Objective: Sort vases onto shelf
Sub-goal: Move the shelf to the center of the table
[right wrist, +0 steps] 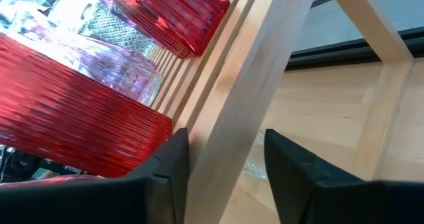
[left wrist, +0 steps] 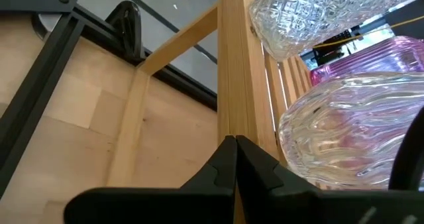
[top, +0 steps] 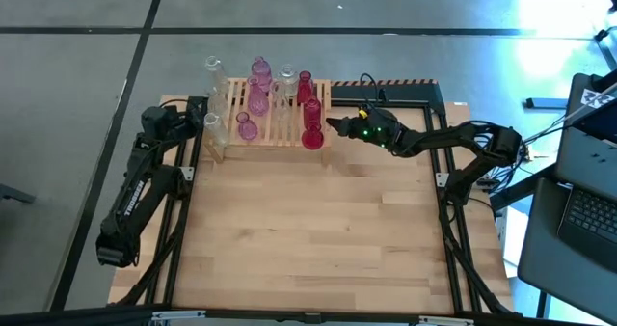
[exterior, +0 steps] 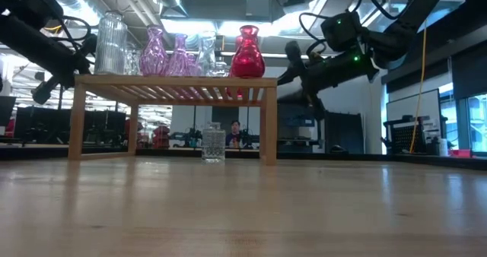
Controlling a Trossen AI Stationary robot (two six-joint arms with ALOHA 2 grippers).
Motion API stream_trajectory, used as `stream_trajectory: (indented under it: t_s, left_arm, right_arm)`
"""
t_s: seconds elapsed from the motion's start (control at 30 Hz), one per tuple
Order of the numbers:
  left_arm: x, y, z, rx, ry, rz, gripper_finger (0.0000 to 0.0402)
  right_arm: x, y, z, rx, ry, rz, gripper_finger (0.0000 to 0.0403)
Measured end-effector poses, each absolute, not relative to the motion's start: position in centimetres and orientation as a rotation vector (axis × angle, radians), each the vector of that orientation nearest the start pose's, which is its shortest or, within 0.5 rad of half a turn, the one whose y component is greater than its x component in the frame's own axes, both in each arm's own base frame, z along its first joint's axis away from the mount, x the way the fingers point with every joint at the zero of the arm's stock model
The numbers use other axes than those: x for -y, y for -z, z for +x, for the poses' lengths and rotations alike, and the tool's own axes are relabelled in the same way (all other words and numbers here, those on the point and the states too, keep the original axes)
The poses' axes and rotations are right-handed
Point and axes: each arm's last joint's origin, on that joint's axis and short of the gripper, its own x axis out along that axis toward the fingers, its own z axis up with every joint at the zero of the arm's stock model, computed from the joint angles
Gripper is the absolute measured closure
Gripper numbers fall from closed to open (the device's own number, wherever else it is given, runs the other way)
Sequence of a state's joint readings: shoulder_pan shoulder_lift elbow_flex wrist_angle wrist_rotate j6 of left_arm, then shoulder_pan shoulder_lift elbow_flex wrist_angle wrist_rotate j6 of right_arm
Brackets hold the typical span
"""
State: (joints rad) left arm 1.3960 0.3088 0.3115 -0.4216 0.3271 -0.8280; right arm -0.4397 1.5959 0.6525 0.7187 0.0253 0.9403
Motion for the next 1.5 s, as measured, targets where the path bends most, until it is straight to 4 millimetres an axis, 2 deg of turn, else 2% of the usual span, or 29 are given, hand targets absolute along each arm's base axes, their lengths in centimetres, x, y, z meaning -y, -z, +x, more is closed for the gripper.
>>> stream_trajectory:
  t_s: [0.17,0.33,0.63,1.07,1.5]
  left_arm:
    - [-9.6,-20.3,2.6,0.152,-1.140,-1.093,0.0401]
    - [-9.5,-20.1,2.7,0.128,-1.131,-1.121,0.0401]
    - [-9.4,-20.0,2.7,0.114,-1.095,-1.140,0.0401]
    - [-8.3,-19.9,2.6,0.127,-1.085,-1.179,0.0401]
    - [-6.3,-19.6,2.3,0.155,-1.062,-1.227,0.0401]
  right_arm:
    - [13.3,-18.4,28.4,0.007,0.504,0.959,0.0296]
    - [13.3,-18.5,28.4,0.005,0.484,0.945,0.0309]
    - [13.2,-18.4,28.4,-0.013,0.446,0.947,0.0311]
    - [10.0,-18.4,29.7,-0.031,0.431,0.935,0.0311]
    - [9.7,-18.5,29.8,-0.033,0.396,0.937,0.0311]
